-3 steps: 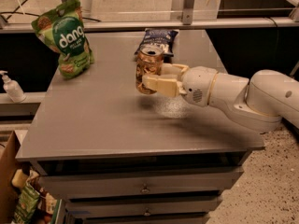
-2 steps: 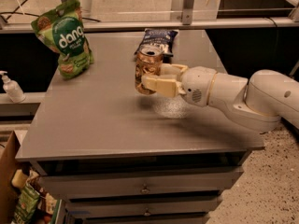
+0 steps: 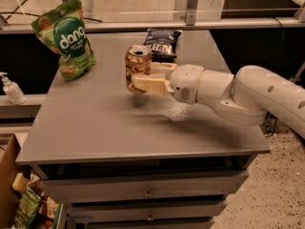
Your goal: Move orange can near green rice chip bag
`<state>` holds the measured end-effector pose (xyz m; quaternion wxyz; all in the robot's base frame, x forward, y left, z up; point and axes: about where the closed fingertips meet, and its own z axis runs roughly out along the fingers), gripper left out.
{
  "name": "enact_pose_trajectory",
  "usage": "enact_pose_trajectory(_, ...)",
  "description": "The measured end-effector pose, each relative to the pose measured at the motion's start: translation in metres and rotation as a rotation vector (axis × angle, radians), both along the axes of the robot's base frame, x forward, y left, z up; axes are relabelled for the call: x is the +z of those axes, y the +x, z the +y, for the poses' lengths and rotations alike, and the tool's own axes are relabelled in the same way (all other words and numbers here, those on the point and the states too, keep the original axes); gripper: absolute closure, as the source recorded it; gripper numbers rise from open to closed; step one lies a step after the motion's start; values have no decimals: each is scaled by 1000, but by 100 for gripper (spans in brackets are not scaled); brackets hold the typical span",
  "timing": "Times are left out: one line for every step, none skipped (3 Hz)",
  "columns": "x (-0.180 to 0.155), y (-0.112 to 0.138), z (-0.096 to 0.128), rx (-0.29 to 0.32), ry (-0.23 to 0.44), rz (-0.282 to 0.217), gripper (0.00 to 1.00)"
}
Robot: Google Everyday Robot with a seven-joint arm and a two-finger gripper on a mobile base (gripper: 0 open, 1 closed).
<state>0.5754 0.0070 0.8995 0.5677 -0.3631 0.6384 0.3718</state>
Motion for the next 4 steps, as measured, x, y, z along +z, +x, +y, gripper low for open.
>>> enact_pose_trajectory(-4, 20, 29, 8, -24, -24, 100)
enact_pose_trajectory(-9, 43, 50, -13, -43, -49, 100)
enact_pose_trajectory(-13, 67, 65, -51, -56, -77, 100)
enact_pose_trajectory(-18, 86, 82, -72, -73, -100, 100)
